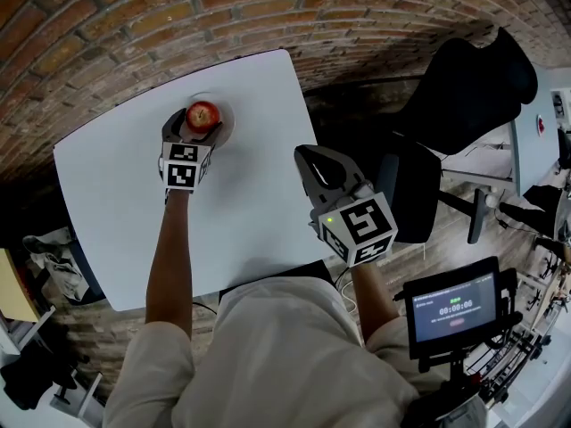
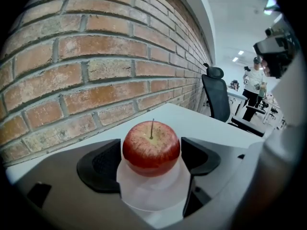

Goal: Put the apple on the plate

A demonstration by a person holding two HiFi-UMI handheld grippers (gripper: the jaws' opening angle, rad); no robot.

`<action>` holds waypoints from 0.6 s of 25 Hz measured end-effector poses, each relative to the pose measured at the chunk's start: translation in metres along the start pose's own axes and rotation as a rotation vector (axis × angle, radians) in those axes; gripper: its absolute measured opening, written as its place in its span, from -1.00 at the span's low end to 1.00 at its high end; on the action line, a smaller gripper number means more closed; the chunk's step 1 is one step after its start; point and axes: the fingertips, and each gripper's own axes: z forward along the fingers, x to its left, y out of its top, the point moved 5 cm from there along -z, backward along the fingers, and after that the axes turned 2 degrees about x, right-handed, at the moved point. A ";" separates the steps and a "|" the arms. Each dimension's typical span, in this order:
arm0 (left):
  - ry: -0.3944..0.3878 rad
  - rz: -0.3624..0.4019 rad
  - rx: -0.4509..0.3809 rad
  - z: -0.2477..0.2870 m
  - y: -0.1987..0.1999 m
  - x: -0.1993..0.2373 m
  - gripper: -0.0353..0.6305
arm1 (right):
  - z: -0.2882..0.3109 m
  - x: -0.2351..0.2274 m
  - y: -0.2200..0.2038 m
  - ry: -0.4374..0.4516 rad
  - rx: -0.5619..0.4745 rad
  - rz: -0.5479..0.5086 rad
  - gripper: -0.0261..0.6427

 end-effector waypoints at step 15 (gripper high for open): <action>0.076 0.035 -0.075 -0.046 0.004 0.009 0.26 | -0.011 0.025 0.007 0.020 -0.033 -0.026 -0.91</action>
